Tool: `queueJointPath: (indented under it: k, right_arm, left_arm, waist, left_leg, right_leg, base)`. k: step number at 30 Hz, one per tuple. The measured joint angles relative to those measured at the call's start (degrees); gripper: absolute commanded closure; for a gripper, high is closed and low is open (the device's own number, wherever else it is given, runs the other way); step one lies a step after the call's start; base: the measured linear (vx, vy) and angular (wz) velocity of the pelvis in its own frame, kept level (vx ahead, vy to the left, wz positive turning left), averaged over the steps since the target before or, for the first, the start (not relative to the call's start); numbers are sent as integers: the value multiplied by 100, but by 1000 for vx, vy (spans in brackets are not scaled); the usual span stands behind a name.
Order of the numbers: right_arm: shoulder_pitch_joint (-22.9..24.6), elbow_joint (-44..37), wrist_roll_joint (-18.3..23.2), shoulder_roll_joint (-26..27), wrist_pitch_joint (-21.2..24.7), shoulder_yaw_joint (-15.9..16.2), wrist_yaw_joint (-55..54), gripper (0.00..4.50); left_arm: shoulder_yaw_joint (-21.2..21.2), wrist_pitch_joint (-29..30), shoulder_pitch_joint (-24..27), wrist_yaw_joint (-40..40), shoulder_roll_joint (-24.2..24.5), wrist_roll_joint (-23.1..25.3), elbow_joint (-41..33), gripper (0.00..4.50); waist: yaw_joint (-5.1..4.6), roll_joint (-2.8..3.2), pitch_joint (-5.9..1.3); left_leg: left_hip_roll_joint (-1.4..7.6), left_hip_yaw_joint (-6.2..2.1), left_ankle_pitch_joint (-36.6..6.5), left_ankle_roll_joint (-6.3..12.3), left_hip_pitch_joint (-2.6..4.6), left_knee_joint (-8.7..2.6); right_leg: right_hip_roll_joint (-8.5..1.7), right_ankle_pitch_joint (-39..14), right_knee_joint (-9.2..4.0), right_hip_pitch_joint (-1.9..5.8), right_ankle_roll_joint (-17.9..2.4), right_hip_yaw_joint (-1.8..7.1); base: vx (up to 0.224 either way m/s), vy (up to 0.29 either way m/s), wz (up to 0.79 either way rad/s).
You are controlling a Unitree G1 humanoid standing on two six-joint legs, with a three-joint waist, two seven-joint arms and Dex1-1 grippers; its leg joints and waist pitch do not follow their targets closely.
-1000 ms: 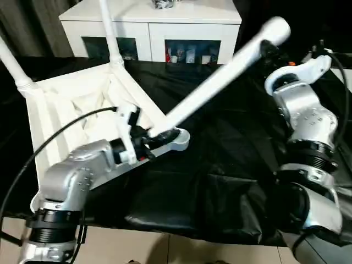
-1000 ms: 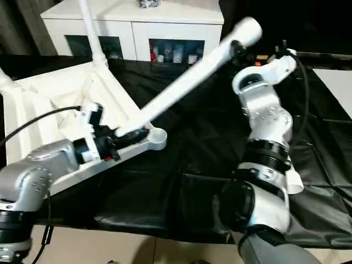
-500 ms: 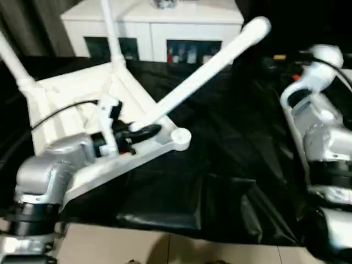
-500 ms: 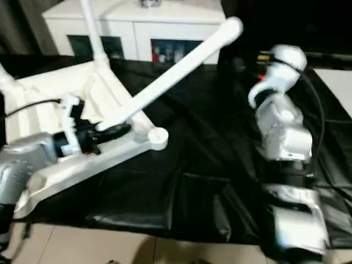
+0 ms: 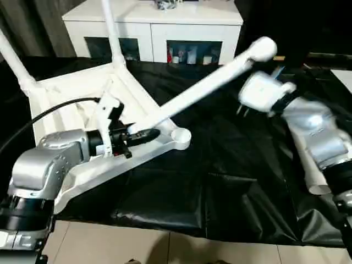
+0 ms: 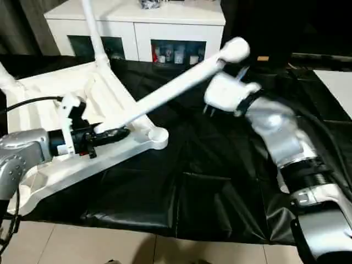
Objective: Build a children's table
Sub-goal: Insert table leg to table base
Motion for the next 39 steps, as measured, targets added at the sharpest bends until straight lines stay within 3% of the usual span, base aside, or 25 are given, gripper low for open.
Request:
queueJointPath:
  k: [6,9,18,32,39]
  right_arm:
    - [-362,786,-741,-127,-399,316,-569,0]
    - [-392,1074,-914,-143,-515,403,-623,37]
    - [-551,1755,-1118,-145,-1019,476,-826,107]
    - [-576,2135,-1280,-139,-1466,592,-929,234]
    - [-576,2213,-1301,-121,-1532,601,-927,252]
  left_arm:
    - [-75,0,-1,-287,303,2,-30,315]
    - [-75,-17,-1,-342,334,6,-31,315]
    - [-74,-26,0,-668,581,-2,-34,315]
    - [-61,-26,0,-974,765,-26,-38,315]
    - [23,-67,-50,-932,758,-58,29,315]
  waist:
    - [-63,-5,3]
    - [-72,-9,5]
    - [-116,-12,7]
    - [-113,-15,9]
    - [-114,-19,11]
  left_leg:
    - [1,-1,-1,2,-3,13]
    - [1,-1,-3,6,-7,23]
    - [2,-1,-7,12,-11,34]
    - [2,-1,-8,12,-12,41]
    - [3,-1,-7,12,-12,43]
  right_leg:
    - [0,0,7,0,0,0]
    - [0,1,9,-1,-1,0]
    - [0,4,13,-3,-5,1]
    - [0,5,17,-3,-7,2]
    - [0,5,19,-4,-8,1]
  base:
    - [0,0,0]
    - [0,0,0]
    - [0,0,0]
    - [0,0,0]
    - [0,0,0]
